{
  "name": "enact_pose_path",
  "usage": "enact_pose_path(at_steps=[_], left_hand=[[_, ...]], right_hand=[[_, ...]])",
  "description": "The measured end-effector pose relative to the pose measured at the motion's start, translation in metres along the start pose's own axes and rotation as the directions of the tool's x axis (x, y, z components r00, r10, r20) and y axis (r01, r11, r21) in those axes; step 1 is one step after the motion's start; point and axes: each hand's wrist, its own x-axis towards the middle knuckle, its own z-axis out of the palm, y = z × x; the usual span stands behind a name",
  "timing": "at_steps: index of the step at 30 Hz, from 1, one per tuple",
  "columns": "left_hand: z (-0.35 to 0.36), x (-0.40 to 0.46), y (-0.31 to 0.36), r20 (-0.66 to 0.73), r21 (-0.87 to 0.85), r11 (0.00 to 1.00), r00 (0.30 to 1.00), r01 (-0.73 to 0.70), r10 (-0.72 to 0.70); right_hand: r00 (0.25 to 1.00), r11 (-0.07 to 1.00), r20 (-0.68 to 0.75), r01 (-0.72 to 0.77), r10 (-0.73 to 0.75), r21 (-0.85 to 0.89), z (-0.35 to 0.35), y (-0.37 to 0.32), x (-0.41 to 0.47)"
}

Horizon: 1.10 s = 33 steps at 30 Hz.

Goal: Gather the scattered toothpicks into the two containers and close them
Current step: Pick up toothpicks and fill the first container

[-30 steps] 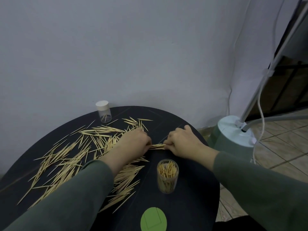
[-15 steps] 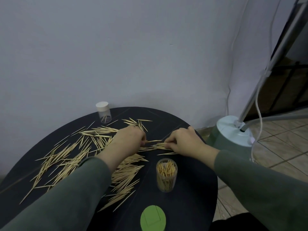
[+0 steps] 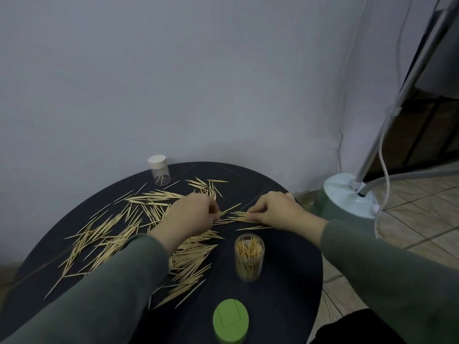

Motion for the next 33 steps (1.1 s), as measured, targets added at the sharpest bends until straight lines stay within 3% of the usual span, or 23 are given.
enact_pose_path(at_steps=[4, 8, 11, 13, 16, 19, 24, 29, 33], left_hand=[[0.002, -0.007, -0.001, 0.0, -0.128, 0.991, 1.0, 0.024, -0.024], [0.007, -0.021, -0.005, -0.058, -0.374, 0.926, 0.995, 0.05, -0.078], [0.002, -0.034, -0.007, -0.08, -0.607, 0.792, 0.986, 0.068, -0.146], [-0.002, -0.044, -0.007, -0.077, -0.761, 0.645, 0.979, 0.063, -0.186], [-0.006, -0.054, -0.001, -0.063, -0.883, 0.466, 0.975, 0.045, -0.214], [-0.008, -0.06, 0.009, -0.039, -0.943, 0.33, 0.972, 0.04, -0.23], [-0.005, -0.068, 0.029, -0.028, -0.976, 0.219, 0.983, 0.013, -0.184], [0.0, -0.073, 0.043, -0.002, -0.976, 0.216, 0.989, 0.03, -0.145], [0.005, -0.075, 0.042, 0.037, -0.975, 0.215, 0.993, 0.06, -0.111]], right_hand=[[1.0, 1.0, -0.006, 0.003, -0.003, 0.023, -0.002, 0.0, -0.003], [1.0, 0.991, -0.018, 0.014, -0.012, 0.132, -0.004, -0.001, -0.007], [0.999, 0.95, -0.025, 0.042, -0.036, 0.31, -0.01, -0.003, -0.012], [0.997, 0.913, -0.01, 0.069, -0.071, 0.402, -0.015, -0.006, -0.018], [0.994, 0.826, -0.025, 0.102, -0.105, 0.554, -0.017, -0.008, -0.024], [0.99, 0.761, -0.043, 0.13, -0.133, 0.635, -0.014, -0.008, -0.027], [0.971, 0.641, -0.058, 0.197, -0.231, 0.741, -0.015, -0.015, -0.033], [0.951, 0.556, -0.071, 0.235, -0.301, 0.797, -0.015, -0.016, -0.039], [0.941, 0.547, -0.013, 0.207, -0.338, 0.811, -0.012, -0.01, -0.044]])
